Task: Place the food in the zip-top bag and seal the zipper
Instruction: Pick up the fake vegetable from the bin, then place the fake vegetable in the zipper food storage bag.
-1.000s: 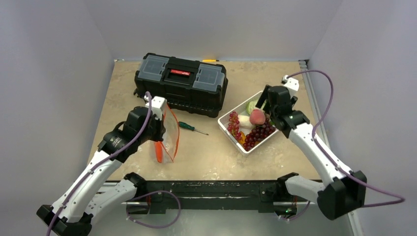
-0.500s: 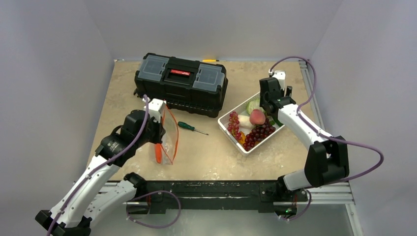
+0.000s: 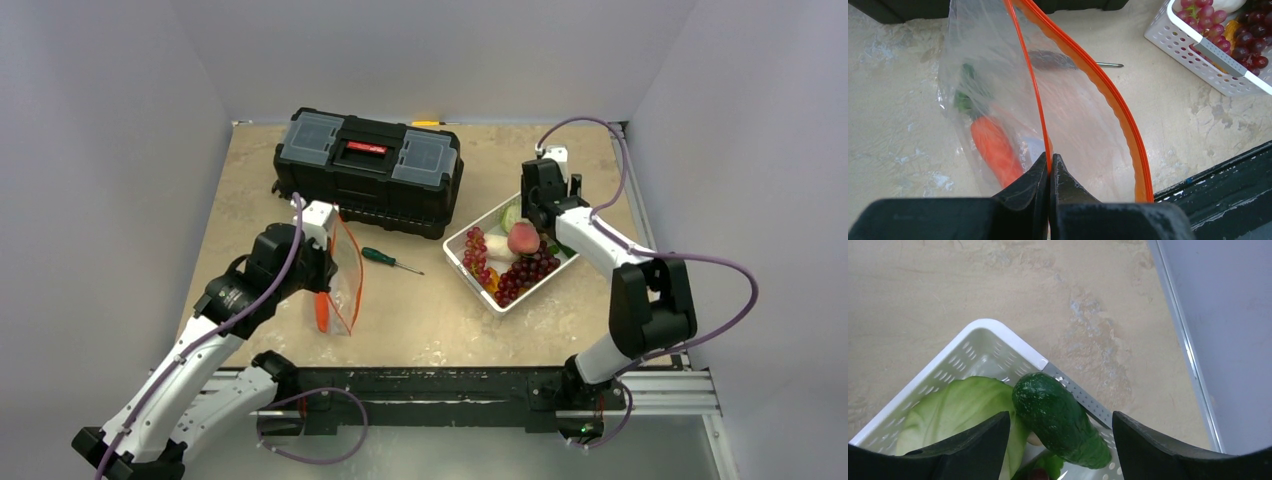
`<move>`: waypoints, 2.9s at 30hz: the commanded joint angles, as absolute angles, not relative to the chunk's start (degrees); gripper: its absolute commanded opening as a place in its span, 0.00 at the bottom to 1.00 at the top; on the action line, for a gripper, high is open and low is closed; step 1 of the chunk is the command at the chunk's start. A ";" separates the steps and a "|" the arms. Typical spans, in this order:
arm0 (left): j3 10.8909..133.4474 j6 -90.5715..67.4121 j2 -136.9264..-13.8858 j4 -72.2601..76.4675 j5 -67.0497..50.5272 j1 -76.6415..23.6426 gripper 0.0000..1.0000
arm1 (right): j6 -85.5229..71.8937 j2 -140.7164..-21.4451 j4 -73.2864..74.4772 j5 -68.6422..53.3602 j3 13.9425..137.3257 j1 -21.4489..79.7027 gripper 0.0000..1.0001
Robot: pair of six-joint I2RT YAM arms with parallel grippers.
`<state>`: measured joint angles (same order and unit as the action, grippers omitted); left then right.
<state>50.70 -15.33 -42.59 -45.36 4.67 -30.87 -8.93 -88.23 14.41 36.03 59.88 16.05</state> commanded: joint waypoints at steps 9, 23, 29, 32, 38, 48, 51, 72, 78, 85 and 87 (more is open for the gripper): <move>50.45 -14.31 -43.33 -43.06 4.21 -30.73 0.00 | -8.04 -93.50 11.00 37.00 63.46 15.64 0.65; 50.61 -14.24 -44.31 -43.12 4.00 -30.69 0.00 | -7.31 -93.92 13.12 35.51 64.68 15.57 0.36; 50.58 -14.17 -44.72 -43.01 3.83 -30.67 0.00 | -5.66 -89.79 15.33 35.09 66.44 15.64 0.18; 50.63 -14.15 -44.89 -43.06 3.69 -30.72 0.00 | -5.46 -86.36 16.08 34.13 66.99 15.71 0.12; 50.72 -14.15 -45.17 -43.00 3.62 -30.67 0.00 | -7.27 -76.86 17.02 30.71 67.85 15.82 0.00; 50.94 -14.05 -45.88 -42.98 3.42 -30.68 0.00 | -25.83 -59.65 6.87 -7.55 62.36 15.83 0.00; 50.93 -14.06 -45.86 -43.08 3.75 -30.76 0.00 | -36.00 -59.10 1.19 -20.27 59.61 16.07 0.00; 50.81 -14.14 -45.32 -43.30 4.66 -30.70 0.00 | -52.39 -69.19 -30.60 -8.94 52.62 55.27 0.00; 50.80 -14.15 -45.13 -43.29 4.67 -30.70 0.00 | -53.10 -73.36 -32.36 -1.50 52.23 59.03 0.00; 50.80 -14.23 -44.44 -43.24 4.92 -30.74 0.00 | -53.52 -75.18 -20.12 11.15 55.28 63.08 0.00; 50.80 -14.24 -44.22 -43.15 4.84 -30.74 0.00 | -54.72 -76.04 -17.70 13.26 55.85 63.67 0.00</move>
